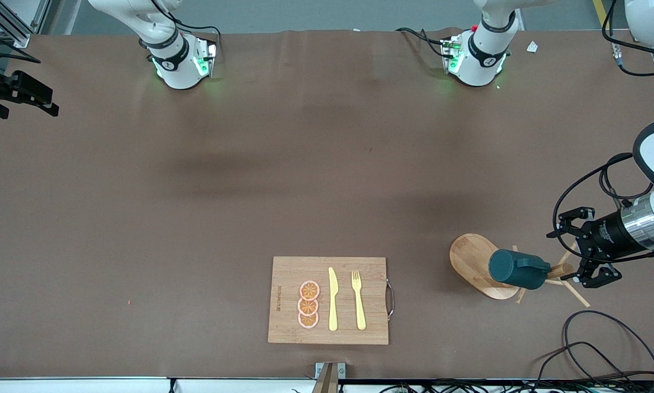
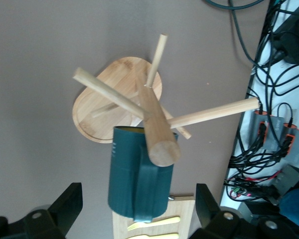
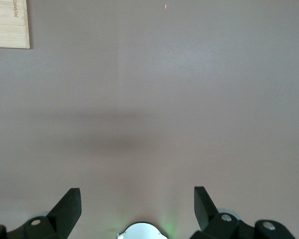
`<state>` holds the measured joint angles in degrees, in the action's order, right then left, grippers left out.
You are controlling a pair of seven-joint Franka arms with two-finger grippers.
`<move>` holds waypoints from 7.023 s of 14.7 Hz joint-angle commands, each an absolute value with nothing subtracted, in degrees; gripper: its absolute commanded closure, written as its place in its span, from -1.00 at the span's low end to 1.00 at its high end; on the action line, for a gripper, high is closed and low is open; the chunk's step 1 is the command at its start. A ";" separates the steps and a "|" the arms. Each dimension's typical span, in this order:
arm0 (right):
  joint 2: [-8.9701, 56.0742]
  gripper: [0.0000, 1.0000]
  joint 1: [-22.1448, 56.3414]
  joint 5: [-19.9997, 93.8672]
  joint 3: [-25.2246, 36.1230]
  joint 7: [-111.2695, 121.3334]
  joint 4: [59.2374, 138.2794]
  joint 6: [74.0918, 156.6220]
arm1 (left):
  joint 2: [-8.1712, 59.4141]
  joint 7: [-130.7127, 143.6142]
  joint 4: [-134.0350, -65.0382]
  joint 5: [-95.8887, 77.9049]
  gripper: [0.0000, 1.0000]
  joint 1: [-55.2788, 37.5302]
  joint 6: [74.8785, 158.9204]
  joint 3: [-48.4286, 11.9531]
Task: Transfer cup from left to right arm and place
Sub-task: 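Close the left gripper on the teal mug's rim, then lift the teal mug off the mug tree with the left gripper, then lower the mug onto the table while the right gripper approaches, then open the left gripper and raise it while the right gripper nears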
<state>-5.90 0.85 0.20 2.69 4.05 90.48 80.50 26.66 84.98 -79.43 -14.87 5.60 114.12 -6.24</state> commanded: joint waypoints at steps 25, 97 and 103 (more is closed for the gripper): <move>-6.06 -1.00 1.32 -0.62 2.81 4.66 90.44 80.42 | 34.45 85.43 -79.37 -13.27 -0.80 1.58 120.94 -6.94; 22.59 -1.00 9.66 4.75 5.62 -9.82 90.44 103.09 | 62.93 136.32 -73.21 68.39 -1.00 -82.88 103.20 6.24; 23.03 -1.00 13.01 9.03 5.62 -14.06 93.77 104.84 | 58.28 136.32 -72.51 60.58 -1.00 -82.97 97.48 1.06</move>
